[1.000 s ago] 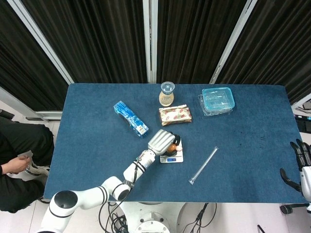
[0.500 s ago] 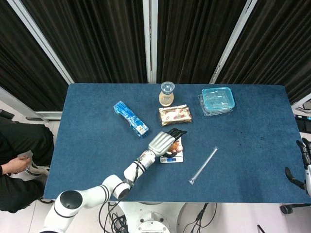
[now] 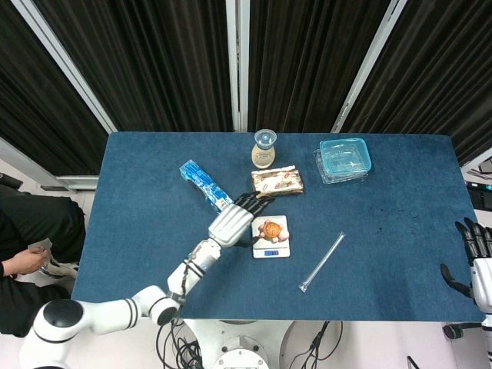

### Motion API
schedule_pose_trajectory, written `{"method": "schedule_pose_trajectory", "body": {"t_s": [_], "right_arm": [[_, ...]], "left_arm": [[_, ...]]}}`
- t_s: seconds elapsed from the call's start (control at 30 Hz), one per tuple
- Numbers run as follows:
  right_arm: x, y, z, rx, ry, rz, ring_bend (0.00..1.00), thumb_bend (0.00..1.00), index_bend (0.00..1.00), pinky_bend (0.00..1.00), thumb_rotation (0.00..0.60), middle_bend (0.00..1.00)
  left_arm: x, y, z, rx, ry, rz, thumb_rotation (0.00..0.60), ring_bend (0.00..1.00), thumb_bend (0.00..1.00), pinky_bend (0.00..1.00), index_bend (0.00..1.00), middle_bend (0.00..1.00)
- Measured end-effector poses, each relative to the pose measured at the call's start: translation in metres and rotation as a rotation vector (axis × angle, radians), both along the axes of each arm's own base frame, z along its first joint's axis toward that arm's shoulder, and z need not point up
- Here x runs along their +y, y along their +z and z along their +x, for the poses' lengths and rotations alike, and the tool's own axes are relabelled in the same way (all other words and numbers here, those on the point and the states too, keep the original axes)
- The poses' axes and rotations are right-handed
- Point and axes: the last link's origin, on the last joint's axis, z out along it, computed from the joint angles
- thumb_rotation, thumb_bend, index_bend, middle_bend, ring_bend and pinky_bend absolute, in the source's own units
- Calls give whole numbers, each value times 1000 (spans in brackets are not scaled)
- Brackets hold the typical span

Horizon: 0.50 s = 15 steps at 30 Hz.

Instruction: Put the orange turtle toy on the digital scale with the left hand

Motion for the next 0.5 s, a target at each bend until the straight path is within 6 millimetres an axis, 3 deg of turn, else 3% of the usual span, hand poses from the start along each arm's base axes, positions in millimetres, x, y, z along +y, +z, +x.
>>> {"method": "schedule_pose_trajectory", "body": {"t_s": [0.13,0.27,0.37,0.5], "right_arm": [[-3,-7,4,0,8,20,0,256,0,0,600,0],[-7,-13,8,9,14,34,0,254,0,0,600,0],[-8,-17,9,29,17,48,0,239,0,0,600,0],[-7,-22,10,68,8,64,0,226,0,0,600,0]], "left_arm": [[-16,54,-42,2,75,107,600,0,223,100,40,83],[-51,106,-120,109,222,217,600,0,206,67,46,87],[-89,124,-177,220,327,249,600,0,199,15,37,73],[-127,138,-229,277,445,274,600,0,180,0,28,61]]}}
